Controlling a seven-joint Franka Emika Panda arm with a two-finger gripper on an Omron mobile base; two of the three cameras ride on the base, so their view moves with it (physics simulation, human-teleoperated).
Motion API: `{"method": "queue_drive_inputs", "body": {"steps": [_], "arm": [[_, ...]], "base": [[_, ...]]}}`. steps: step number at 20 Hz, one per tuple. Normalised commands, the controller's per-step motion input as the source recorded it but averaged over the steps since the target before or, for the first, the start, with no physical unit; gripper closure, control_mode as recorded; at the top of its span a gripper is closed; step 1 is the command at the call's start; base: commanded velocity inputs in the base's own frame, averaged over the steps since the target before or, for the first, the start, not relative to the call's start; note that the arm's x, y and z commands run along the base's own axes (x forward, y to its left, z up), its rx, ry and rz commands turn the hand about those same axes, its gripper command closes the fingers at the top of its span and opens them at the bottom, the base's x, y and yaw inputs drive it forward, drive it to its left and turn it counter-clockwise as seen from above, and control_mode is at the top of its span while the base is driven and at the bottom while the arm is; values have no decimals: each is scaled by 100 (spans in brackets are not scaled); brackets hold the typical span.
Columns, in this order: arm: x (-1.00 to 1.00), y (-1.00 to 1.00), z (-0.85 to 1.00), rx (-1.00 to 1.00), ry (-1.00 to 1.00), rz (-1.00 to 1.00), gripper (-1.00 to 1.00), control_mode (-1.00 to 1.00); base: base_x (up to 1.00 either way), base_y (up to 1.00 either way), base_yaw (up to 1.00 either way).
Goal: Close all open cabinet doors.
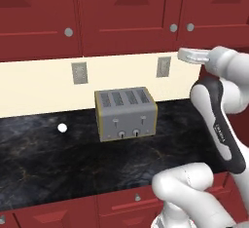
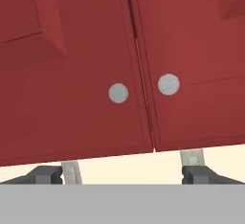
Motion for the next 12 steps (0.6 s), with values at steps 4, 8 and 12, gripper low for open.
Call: {"method": "queue_drive_inputs", "body": {"steps": [4,8,12], "arm": [[-77,-47,1,0,13,-9,-100,-100],[-82,-39,0,-5,7,-5,-100,-100],[-48,-4,-1,-16,14,-15,-100,-100]], "base": [[0,0,0],[0,0,0],[0,0,0]]}}
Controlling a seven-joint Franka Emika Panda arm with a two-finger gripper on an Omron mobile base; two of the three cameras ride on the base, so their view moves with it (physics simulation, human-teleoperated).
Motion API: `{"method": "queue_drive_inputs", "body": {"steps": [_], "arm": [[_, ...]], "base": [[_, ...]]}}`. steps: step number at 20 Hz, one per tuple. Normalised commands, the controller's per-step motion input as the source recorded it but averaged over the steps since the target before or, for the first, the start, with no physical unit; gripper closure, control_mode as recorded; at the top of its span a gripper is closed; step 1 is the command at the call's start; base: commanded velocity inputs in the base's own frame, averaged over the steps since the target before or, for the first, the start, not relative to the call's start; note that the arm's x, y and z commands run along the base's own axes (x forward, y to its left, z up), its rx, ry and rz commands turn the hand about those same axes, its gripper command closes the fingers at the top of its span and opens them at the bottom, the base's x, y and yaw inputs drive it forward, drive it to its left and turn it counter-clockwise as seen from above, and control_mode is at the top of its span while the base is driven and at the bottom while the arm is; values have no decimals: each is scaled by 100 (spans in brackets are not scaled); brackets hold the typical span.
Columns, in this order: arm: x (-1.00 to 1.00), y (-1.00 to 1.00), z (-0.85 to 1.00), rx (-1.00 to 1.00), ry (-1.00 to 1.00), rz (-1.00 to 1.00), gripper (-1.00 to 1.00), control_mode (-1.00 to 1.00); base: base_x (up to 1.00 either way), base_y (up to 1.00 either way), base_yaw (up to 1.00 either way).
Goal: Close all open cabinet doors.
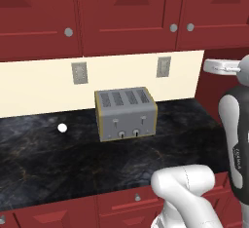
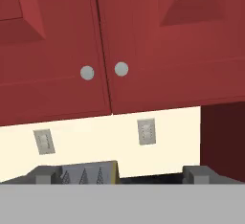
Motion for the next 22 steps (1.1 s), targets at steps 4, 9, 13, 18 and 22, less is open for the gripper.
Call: {"method": "queue_drive_inputs", "body": {"steps": [4,9,13,18,22], "arm": [[-23,14,-3,-24,21,-23,-100,-100],[-39,0,8,-5,32,-23,-100,-100],[-89,4,0,0,16,-9,-100,-100],[-88,-1,0,8,0,8,-100,-100],[-56,6,-18,5,0,9,-100,-100]], "base": [[0,0,0],[0,0,0],[0,0,0],[0,0,0],[0,0,0]]}}
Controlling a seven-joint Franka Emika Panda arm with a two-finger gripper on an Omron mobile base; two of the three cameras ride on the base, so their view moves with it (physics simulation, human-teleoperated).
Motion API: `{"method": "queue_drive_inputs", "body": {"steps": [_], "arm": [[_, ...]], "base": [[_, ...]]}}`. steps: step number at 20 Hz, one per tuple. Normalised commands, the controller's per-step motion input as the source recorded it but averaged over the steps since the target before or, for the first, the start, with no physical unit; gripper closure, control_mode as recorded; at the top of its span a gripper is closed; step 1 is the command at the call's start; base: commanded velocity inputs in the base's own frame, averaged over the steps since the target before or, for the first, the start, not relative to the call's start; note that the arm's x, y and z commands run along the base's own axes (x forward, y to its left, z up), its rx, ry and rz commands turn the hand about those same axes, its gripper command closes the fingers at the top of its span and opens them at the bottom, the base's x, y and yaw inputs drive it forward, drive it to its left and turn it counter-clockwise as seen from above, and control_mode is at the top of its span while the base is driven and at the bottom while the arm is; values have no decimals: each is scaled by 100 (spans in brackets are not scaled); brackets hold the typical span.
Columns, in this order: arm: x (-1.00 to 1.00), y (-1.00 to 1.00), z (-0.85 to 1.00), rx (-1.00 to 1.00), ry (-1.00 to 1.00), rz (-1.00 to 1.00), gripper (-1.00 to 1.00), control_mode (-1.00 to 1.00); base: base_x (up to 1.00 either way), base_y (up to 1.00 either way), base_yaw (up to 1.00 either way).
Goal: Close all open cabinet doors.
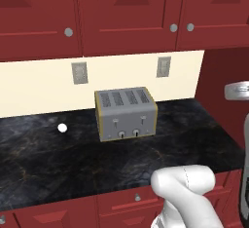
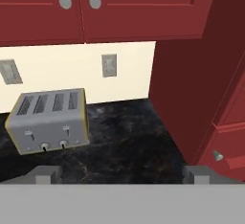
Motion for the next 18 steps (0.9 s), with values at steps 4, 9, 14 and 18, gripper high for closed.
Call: {"method": "queue_drive_inputs", "body": {"steps": [4,9,14,18], "arm": [[-24,2,0,0,0,0,-100,-100],[-14,4,0,0,0,0,-100,-100],[-11,2,0,0,0,0,-100,100],[0,0,0,0,0,0,-100,100]], "base": [[0,0,0],[0,0,0],[-49,23,15],[-73,83,75]]}}
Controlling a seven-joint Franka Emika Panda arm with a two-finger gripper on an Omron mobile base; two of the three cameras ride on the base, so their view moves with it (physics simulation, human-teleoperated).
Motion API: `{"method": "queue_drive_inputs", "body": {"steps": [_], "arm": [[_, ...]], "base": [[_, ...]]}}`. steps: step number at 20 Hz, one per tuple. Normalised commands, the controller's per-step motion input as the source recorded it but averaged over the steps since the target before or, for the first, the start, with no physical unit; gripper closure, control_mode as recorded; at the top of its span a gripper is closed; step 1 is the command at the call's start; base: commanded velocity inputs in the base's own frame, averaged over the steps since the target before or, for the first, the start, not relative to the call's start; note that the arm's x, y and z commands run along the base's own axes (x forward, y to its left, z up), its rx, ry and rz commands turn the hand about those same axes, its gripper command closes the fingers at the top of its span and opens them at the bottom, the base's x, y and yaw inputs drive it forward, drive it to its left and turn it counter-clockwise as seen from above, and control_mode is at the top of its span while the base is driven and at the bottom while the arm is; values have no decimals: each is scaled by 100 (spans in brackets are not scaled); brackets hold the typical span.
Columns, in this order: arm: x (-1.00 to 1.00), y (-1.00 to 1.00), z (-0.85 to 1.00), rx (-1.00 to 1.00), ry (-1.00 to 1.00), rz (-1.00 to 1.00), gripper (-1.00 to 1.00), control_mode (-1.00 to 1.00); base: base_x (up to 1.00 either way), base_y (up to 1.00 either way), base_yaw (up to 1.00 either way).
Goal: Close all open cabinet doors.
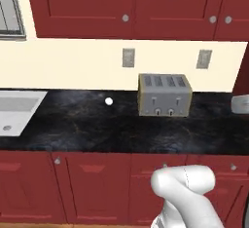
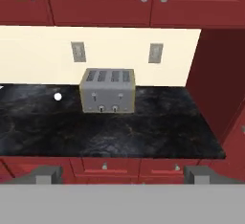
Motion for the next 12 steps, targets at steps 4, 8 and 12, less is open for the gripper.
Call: {"method": "queue_drive_inputs", "body": {"steps": [4,8,12], "arm": [[0,0,0,0,0,0,-100,100],[0,0,0,0,0,0,-100,100],[0,0,0,0,0,0,-100,100]], "base": [[-29,51,97],[-1,46,93],[0,11,97]]}}
